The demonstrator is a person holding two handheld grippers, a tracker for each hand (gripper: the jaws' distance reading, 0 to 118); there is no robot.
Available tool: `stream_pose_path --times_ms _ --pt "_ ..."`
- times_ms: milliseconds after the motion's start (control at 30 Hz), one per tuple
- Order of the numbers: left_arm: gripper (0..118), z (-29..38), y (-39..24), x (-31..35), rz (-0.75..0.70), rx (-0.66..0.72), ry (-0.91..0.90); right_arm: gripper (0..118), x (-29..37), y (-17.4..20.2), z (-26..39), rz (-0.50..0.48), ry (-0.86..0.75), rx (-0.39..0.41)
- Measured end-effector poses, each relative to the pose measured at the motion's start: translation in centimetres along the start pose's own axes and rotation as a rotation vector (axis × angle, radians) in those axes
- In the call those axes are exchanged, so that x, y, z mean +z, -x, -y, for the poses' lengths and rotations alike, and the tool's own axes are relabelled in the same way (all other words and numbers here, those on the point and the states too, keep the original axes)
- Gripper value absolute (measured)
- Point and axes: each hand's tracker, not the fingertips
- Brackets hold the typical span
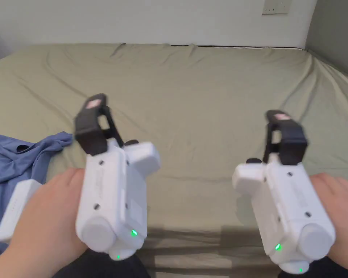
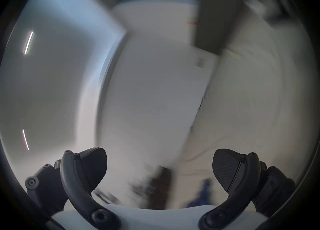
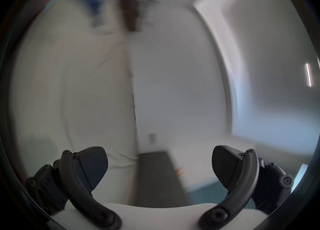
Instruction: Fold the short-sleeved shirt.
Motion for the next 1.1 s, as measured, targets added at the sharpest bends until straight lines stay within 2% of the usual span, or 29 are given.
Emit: stream_pose_path --times_ms 33,67,100,133,167,233,267,300,333,367,400,467,533,600,633,667,700,733,800,867,1000,1100 --pt "117 0.0 -1.1 0.4 0.005 -0.153 -0.019 118 0.2 1.0 -0.3 -0.021 -0.020 0.105" --pt "117 -0.1 -2.3 0.8 0.029 -0.301 -0.022 118 0.5 2.1 -0.8 -0.073 -0.027 0.157" --pt "117 -0.2 -3.1 1.1 0.047 -0.338 -0.023 118 0.5 2.1 -1.2 -0.114 -0.020 0.109" --pt "117 -0.6 -3.0 1.3 0.104 -0.247 -0.015 118 0.4 1.7 -1.4 -0.160 -0.025 0.012" --pt "117 -0.9 -2.7 1.3 0.148 -0.166 -0.002 118 0.3 1.3 -1.4 -0.178 -0.027 -0.036" --pt "117 -1.0 -2.0 0.8 0.192 -0.033 0.035 118 -0.1 0.7 -1.2 -0.165 0.002 -0.083" --pt "117 -0.8 -1.8 0.5 0.185 0.002 0.056 118 -0.3 0.3 -0.9 -0.151 0.019 -0.135" --pt "117 -0.7 -1.3 0.0 0.173 0.067 0.092 118 -0.7 -0.5 -0.5 -0.139 0.040 -0.238" --pt "117 -0.6 -0.4 -0.6 0.178 0.201 0.135 118 -0.9 -1.4 0.0 -0.130 0.067 -0.368" --pt "117 -0.2 1.5 -1.2 0.220 0.422 0.208 118 -1.4 -2.6 1.0 -0.128 0.106 -0.537" --pt "117 0.7 3.4 -2.1 0.268 0.689 0.305 118 -2.1 -4.0 2.4 -0.140 0.198 -0.761" --pt "117 3.4 6.1 -3.2 0.323 1.171 0.409 118 -2.7 -5.8 5.4 -0.145 0.335 -1.104" --pt "117 6.8 8.1 -3.5 0.356 1.590 0.341 118 -1.9 -6.7 8.7 -0.068 0.238 -1.473" --pt "117 8.1 8.2 -3.7 0.313 1.666 0.324 118 -1.3 -6.4 11.6 -0.098 0.221 -1.876" --pt "117 7.7 8.8 -3.3 0.266 1.653 0.324 118 -1.2 -5.9 12.3 -0.219 0.286 -2.077" --pt "117 7.8 8.8 -3.1 0.235 1.645 0.312 118 -1.2 -6.2 12.7 -0.100 0.267 -2.010" --pt "117 7.7 8.8 -2.9 0.229 1.630 0.310 118 -1.1 -6.0 12.7 -0.125 0.338 -2.040" --pt "117 7.5 8.7 -2.9 0.244 1.609 0.315 118 -1.3 -6.1 12.3 -0.113 0.335 -1.985" --pt "117 6.5 8.6 -2.6 0.284 1.555 0.326 118 -1.4 -5.9 11.5 -0.099 0.373 -1.822" --pt "117 5.9 8.4 -2.2 0.281 1.521 0.308 118 -1.4 -6.0 10.7 -0.049 0.322 -1.711" --pt "117 4.9 8.5 -2.0 0.280 1.493 0.259 118 -1.5 -6.2 10.2 -0.089 0.361 -1.737" --pt "117 4.8 8.2 -2.6 0.275 1.512 0.272 118 -1.4 -6.4 9.7 -0.084 0.362 -1.741"
